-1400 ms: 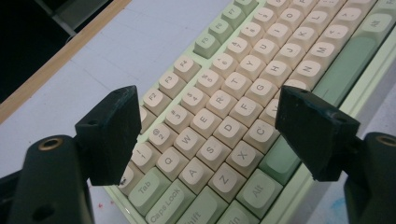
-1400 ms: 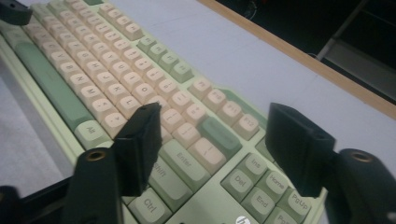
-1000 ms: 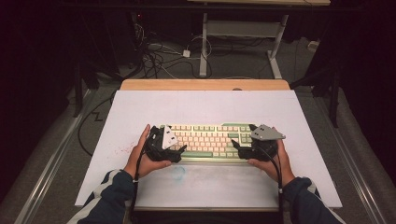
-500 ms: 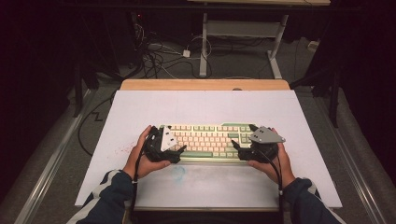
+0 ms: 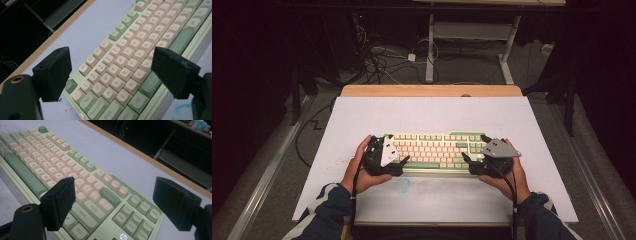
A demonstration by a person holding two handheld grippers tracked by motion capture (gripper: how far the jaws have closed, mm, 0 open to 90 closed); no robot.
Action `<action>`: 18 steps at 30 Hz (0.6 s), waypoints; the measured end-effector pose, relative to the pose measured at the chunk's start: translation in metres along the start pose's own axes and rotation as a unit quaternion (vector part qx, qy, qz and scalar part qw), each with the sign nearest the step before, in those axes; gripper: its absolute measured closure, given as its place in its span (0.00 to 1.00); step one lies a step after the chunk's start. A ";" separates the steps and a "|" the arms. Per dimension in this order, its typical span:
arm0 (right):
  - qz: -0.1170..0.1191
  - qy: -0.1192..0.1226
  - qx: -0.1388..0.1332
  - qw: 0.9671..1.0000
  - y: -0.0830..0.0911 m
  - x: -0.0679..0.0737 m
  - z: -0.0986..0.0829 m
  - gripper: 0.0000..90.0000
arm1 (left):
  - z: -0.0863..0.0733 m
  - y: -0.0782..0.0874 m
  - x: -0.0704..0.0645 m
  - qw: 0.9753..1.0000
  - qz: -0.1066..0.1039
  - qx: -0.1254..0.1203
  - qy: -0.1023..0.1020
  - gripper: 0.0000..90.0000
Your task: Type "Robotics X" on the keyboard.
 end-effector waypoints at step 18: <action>-0.014 0.009 0.000 1.000 0.019 0.000 -0.004 0.22 | -0.002 0.011 -0.006 1.000 -0.001 -0.001 -0.008 0.17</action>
Point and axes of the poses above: each handheld gripper's, and its own axes: y roughly backward along the jaws, z roughly out of its top, x roughly to its left, the point moved 1 cm from there along -y, roughly forward along the jaws, and after that the axes turned 1 degree about z, right-handed, at the moved point
